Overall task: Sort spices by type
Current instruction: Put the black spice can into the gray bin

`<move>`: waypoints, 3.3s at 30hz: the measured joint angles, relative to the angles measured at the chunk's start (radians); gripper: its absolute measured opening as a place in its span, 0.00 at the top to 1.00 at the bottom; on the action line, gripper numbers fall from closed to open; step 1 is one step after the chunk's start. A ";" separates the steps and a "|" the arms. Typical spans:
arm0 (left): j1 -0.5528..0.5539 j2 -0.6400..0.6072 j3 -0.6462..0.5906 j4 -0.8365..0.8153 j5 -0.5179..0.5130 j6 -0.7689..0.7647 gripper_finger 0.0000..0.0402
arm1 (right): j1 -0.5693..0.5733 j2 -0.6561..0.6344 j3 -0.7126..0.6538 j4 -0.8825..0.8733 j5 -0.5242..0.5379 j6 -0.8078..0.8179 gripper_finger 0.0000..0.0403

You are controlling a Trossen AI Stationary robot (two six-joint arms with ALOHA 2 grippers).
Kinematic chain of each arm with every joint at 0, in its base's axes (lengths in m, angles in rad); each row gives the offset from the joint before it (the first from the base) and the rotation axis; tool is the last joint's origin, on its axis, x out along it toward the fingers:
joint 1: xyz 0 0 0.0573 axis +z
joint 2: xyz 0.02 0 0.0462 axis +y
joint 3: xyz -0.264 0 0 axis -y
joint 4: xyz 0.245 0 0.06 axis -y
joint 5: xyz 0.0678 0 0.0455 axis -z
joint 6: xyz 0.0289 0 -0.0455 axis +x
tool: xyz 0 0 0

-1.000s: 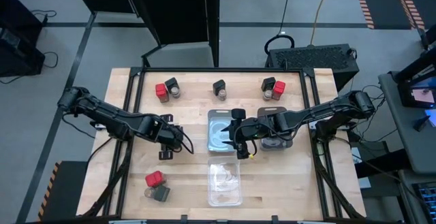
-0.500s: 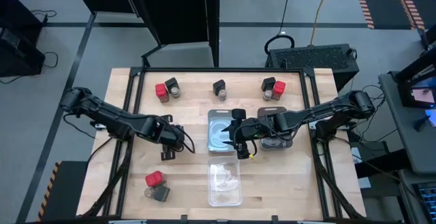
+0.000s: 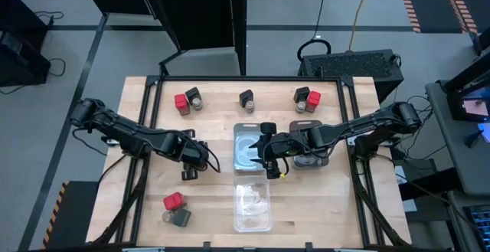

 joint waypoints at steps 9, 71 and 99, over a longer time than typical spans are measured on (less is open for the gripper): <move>0.000 0.002 -0.003 0.014 -0.047 -0.001 0.54 | 0.000 0.000 0.000 0.000 0.000 -0.002 0.54; 0.006 0.003 -0.062 0.165 -0.090 -0.008 0.16 | 0.000 0.000 0.000 -0.007 0.007 0.001 0.54; 0.005 0.100 -0.062 0.179 -0.067 0.026 0.60 | 0.000 0.000 0.000 -0.017 0.007 0.019 0.54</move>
